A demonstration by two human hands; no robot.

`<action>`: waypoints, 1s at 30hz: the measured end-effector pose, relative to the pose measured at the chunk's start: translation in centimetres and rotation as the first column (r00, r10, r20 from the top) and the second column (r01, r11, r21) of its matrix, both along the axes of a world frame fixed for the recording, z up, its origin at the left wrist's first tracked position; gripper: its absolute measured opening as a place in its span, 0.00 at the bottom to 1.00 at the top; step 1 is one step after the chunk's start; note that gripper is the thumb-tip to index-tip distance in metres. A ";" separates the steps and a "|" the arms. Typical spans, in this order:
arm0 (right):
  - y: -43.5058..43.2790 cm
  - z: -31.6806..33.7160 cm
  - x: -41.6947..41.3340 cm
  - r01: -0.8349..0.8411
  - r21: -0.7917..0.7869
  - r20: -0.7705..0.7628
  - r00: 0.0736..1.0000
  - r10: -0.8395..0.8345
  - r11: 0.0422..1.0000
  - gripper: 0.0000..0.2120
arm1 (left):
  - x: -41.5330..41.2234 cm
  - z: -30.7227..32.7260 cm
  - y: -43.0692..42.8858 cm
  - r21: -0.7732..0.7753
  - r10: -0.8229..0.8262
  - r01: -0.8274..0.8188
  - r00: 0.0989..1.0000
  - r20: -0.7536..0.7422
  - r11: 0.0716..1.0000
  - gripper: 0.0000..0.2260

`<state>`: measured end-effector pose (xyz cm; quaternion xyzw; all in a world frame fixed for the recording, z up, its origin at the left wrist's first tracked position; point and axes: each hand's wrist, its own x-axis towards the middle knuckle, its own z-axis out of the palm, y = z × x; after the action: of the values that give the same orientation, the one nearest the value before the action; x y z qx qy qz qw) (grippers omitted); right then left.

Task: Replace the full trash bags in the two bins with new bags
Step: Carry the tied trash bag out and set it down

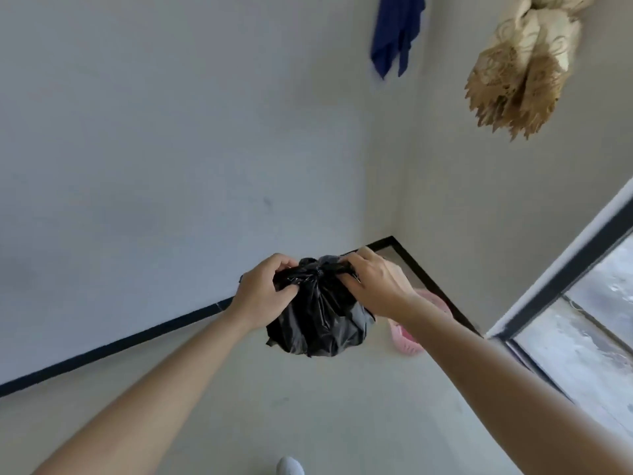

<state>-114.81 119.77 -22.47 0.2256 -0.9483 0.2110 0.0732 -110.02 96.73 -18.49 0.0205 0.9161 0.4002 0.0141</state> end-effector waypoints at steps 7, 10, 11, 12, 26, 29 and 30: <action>-26.4 5.9 8.7 -0.501 -0.014 -0.144 0.857 0.494 0.865 0.17 | 19.2 5.4 -22.1 -0.047 0.445 -0.453 0.887 -0.119 0.890 0.12; -39.2 7.9 15.8 -0.682 -0.029 -0.195 0.721 0.665 0.731 0.17 | 30.6 6.8 -31.1 -0.032 0.615 -0.627 0.772 -0.161 0.778 0.11; -43.4 8.4 18.7 -0.737 -0.031 -0.202 0.666 0.718 0.675 0.17 | 34.8 7.2 -33.9 -0.029 0.664 -0.678 0.726 -0.178 0.734 0.12; -47.7 8.8 21.9 -0.790 -0.025 -0.208 0.603 0.770 0.612 0.17 | 39.1 7.6 -36.6 -0.034 0.709 -0.728 0.677 -0.198 0.685 0.12; -88.3 8.9 63.4 -0.979 0.069 -0.295 -0.203 0.934 -0.191 0.15 | 81.8 7.5 -58.0 0.098 0.968 -0.986 -0.149 -0.201 -0.132 0.12; -95.7 7.6 67.9 -0.961 0.089 -0.279 -0.275 0.920 -0.260 0.15 | 85.6 6.5 -64.2 0.094 0.957 -0.974 -0.222 -0.185 -0.208 0.13; -98.3 7.3 69.1 -0.954 0.100 -0.283 -0.298 0.912 -0.281 0.15 | 86.7 6.4 -66.6 0.085 0.954 -0.971 -0.236 -0.184 -0.224 0.13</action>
<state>-45.70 21.48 -15.13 0.9072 -0.3491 0.2343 0.0135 -23.33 30.18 -12.10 -0.6668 0.6005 0.2134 -0.3862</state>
